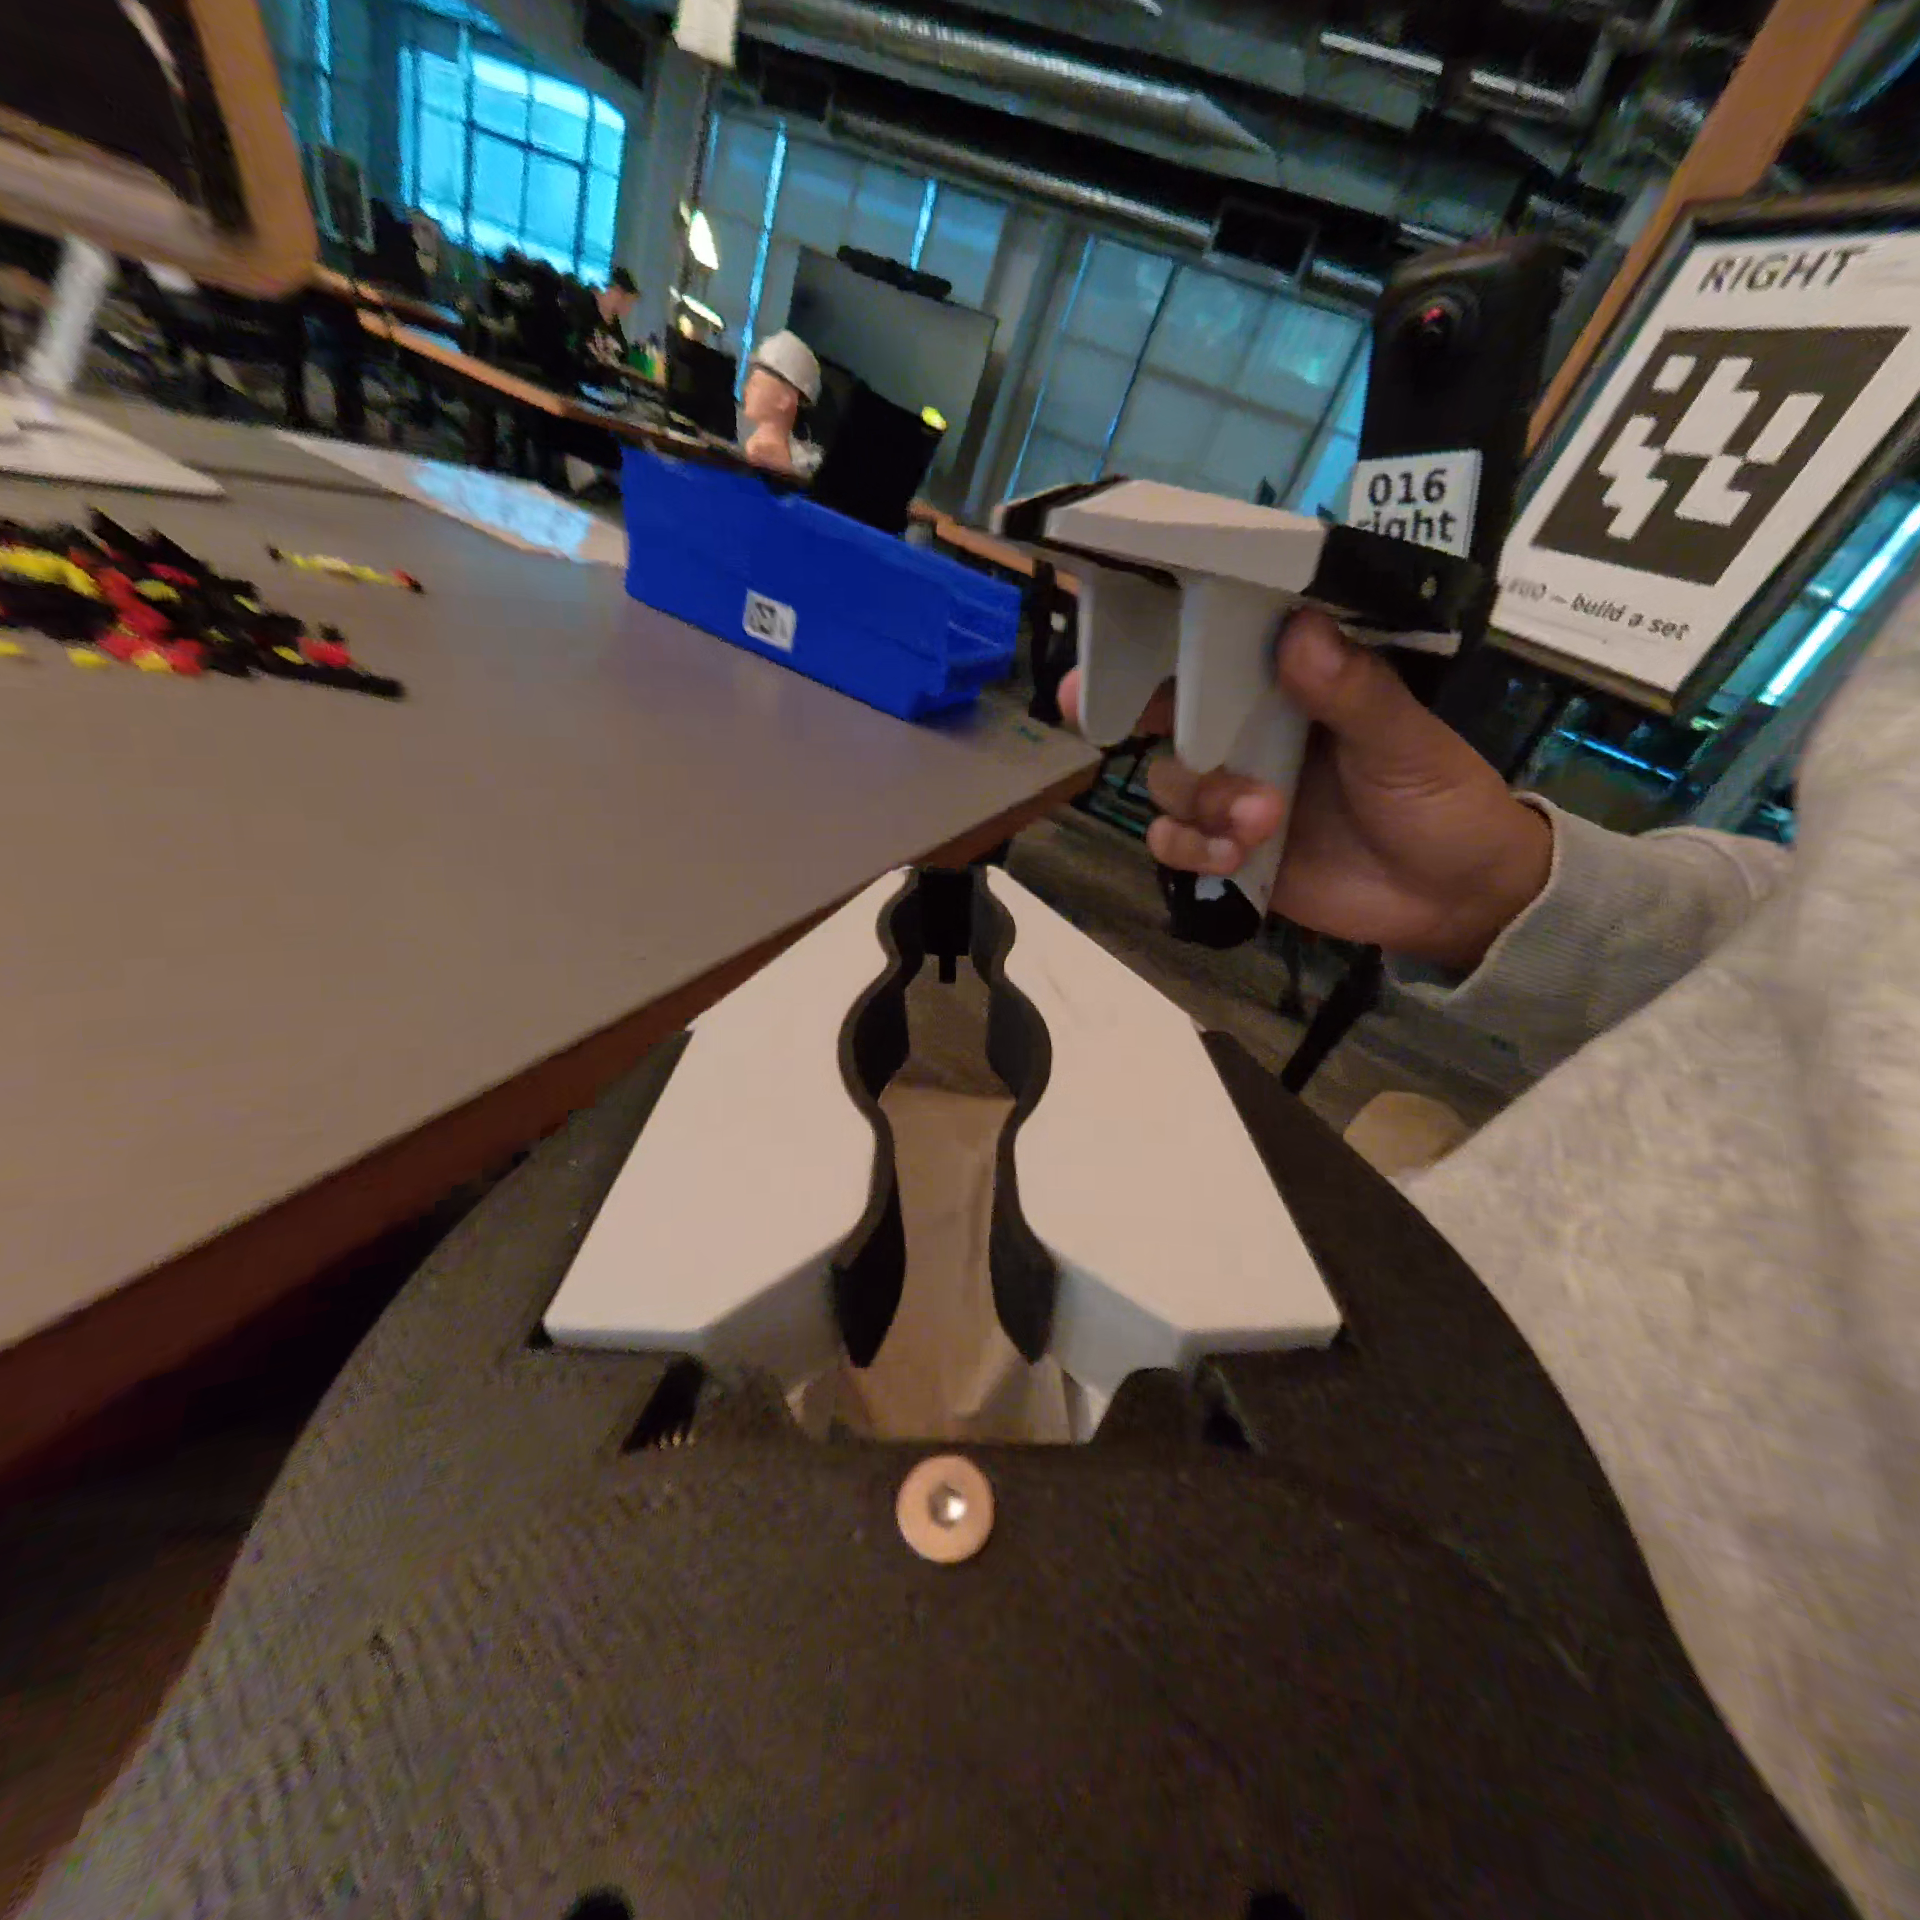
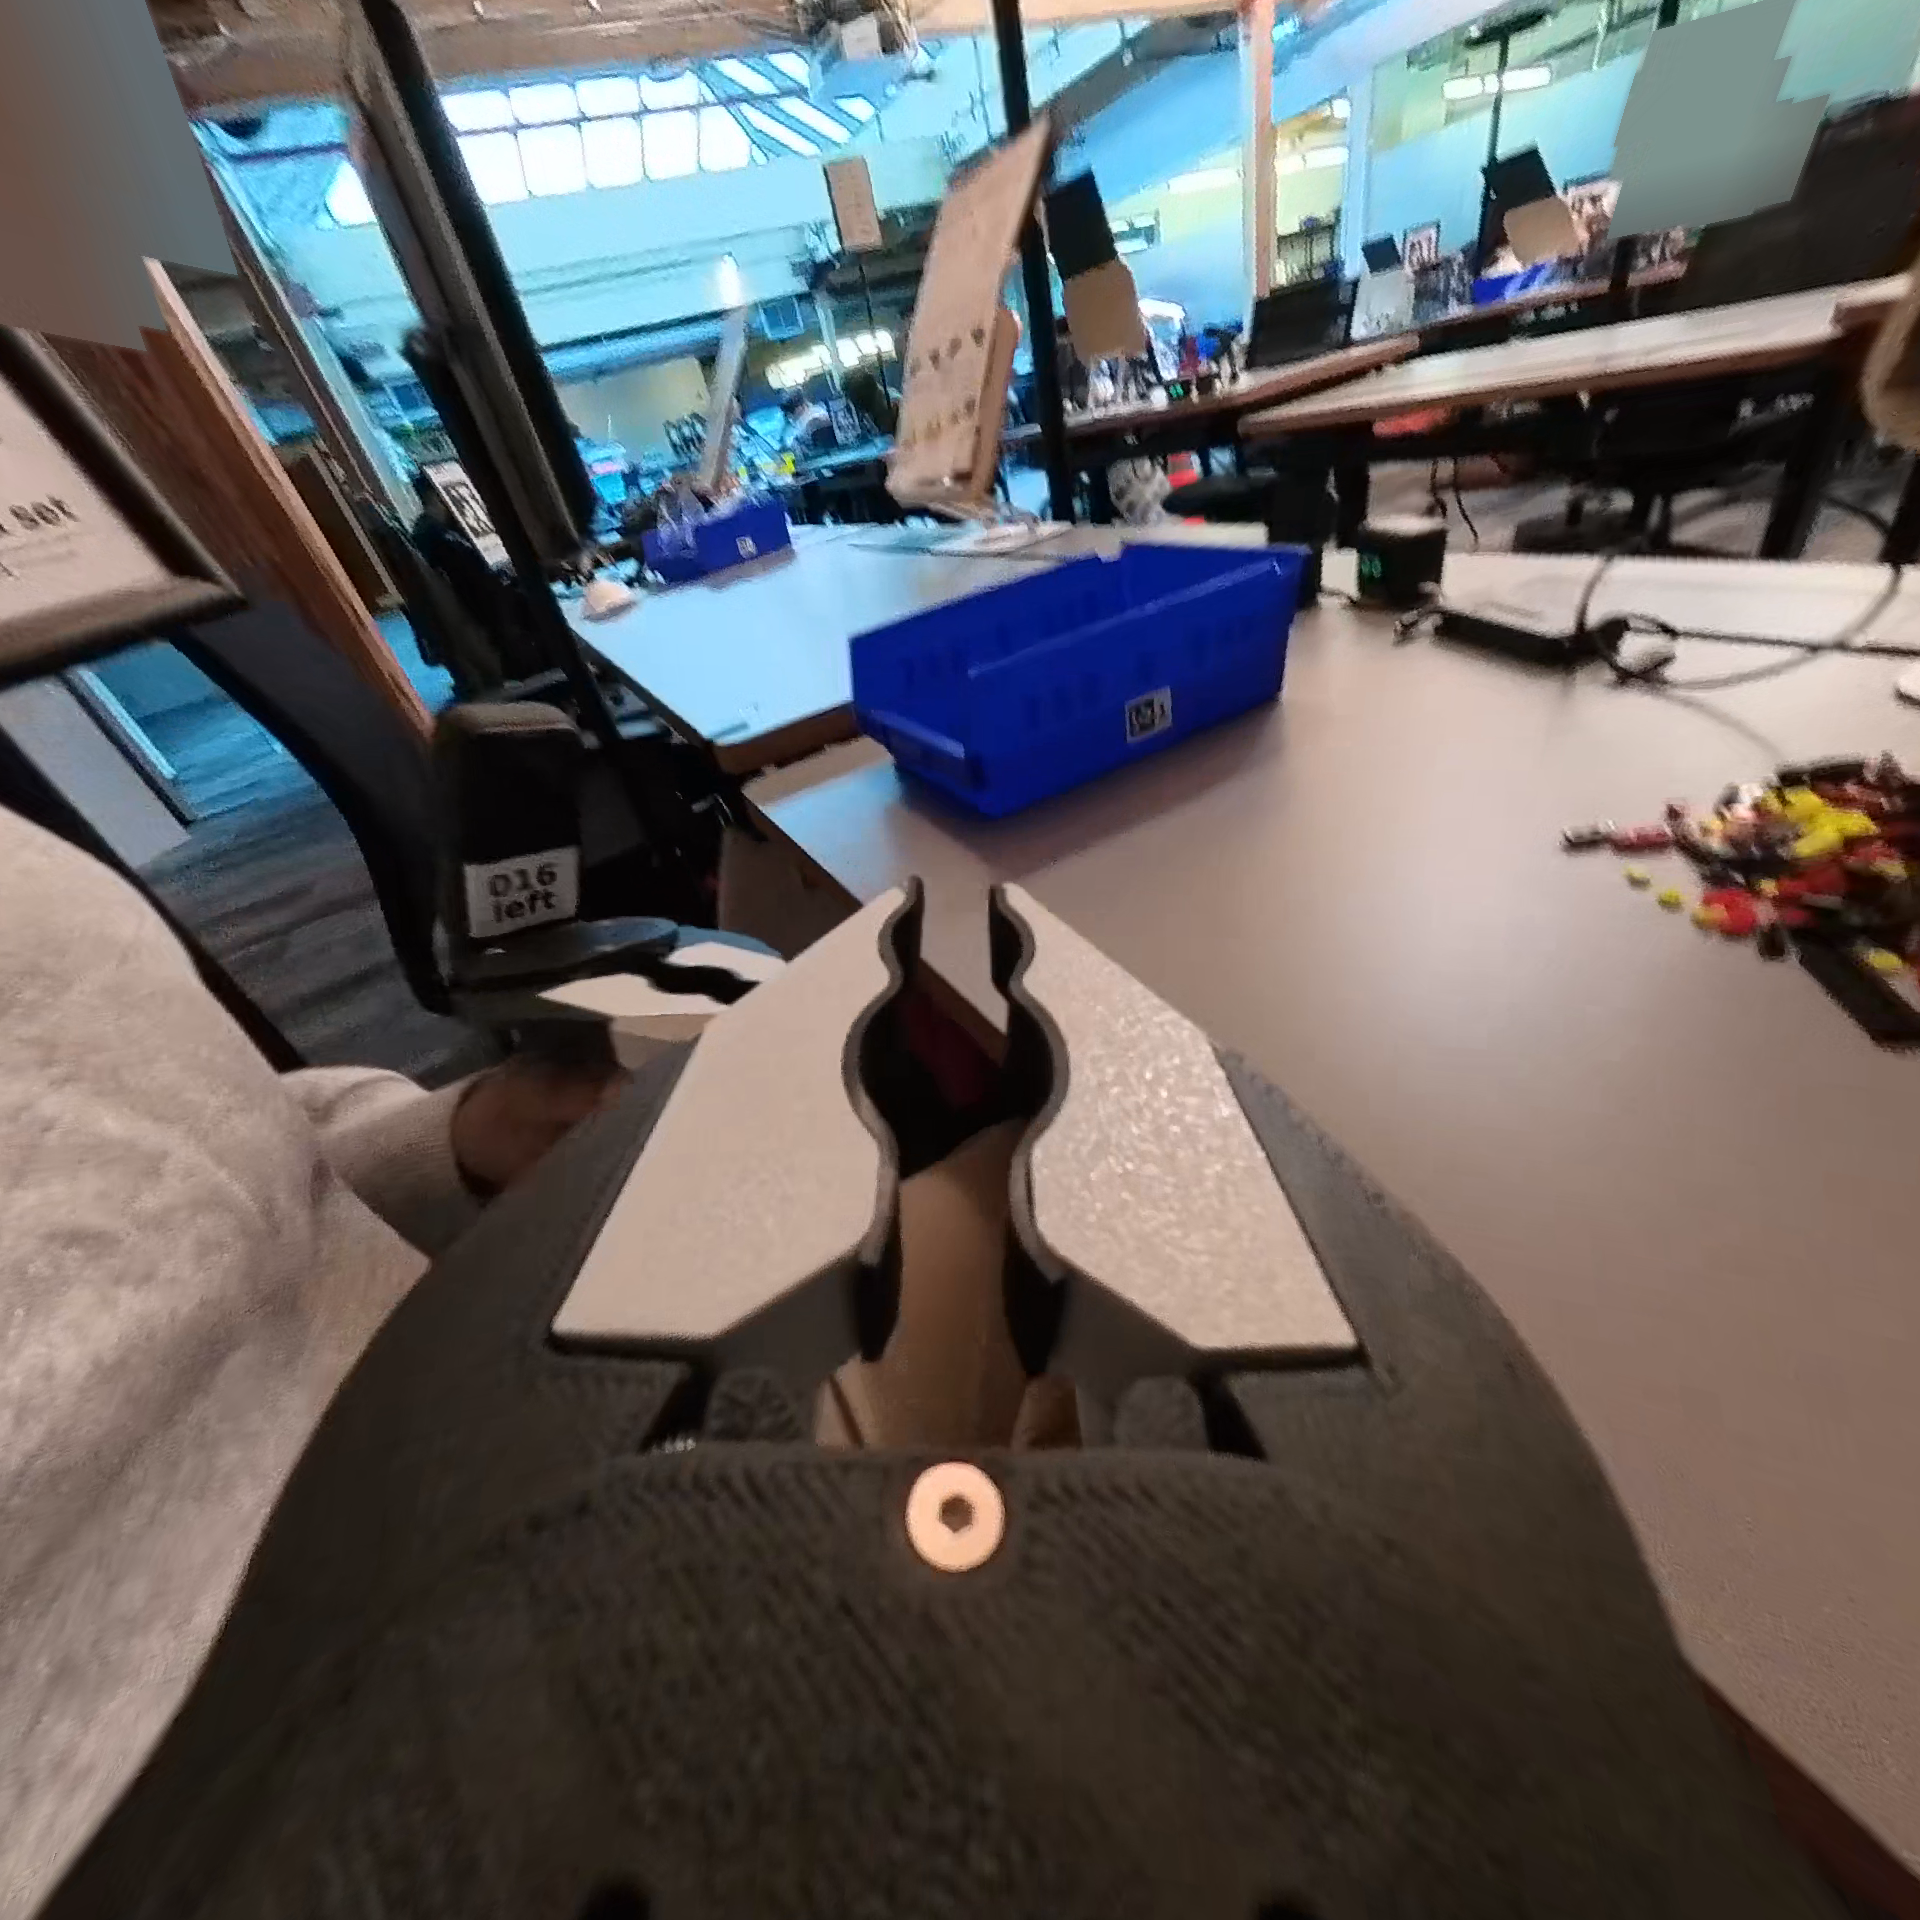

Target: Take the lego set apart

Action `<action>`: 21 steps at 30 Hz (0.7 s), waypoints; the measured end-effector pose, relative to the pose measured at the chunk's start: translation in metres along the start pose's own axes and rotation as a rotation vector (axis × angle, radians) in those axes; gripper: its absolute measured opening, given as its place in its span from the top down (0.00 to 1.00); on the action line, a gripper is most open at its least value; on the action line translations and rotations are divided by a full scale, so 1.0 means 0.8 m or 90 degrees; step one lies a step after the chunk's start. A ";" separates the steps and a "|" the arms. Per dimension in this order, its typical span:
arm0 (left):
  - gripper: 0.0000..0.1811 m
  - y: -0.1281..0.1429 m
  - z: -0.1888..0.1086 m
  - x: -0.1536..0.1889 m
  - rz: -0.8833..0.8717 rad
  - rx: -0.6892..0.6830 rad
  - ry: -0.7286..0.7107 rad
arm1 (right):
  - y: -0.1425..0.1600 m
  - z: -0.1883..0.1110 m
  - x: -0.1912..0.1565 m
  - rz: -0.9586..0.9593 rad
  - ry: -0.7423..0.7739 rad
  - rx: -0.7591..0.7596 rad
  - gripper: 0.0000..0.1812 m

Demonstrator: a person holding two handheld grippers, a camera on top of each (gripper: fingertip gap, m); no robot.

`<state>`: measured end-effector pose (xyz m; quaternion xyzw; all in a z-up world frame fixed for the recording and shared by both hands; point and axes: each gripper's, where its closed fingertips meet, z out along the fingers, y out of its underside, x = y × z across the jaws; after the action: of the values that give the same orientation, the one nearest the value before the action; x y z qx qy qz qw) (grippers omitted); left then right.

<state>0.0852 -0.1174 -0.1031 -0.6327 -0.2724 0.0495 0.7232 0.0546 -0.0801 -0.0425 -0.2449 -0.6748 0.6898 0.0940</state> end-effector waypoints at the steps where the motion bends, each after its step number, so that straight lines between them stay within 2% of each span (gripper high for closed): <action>1: 0.96 -0.014 -0.004 -0.008 0.013 0.023 -0.012 | -0.010 0.005 -0.007 -0.002 -0.014 0.014 0.94; 3: 0.96 -0.033 -0.010 -0.025 0.029 0.062 -0.037 | -0.021 0.013 -0.022 -0.016 -0.042 0.031 0.94; 6: 0.96 -0.027 -0.012 -0.047 0.027 0.035 -0.065 | -0.019 0.021 -0.038 -0.039 -0.057 0.032 0.94; 11: 0.96 -0.026 -0.017 -0.046 0.025 0.042 -0.080 | 0.026 -0.001 -0.054 -0.033 -0.072 0.015 0.93; 17: 0.95 0.021 0.003 -0.052 0.027 -0.036 -0.102 | 0.093 -0.060 0.002 -0.016 0.024 -0.011 0.93; 21: 0.95 0.022 0.015 -0.065 -0.047 0.005 -0.124 | 0.083 -0.076 0.043 0.014 0.026 0.032 0.94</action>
<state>0.0404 -0.1250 -0.1367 -0.6118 -0.3642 0.0849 0.6970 0.0663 -0.0154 -0.1129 -0.2636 -0.6526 0.7024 0.1061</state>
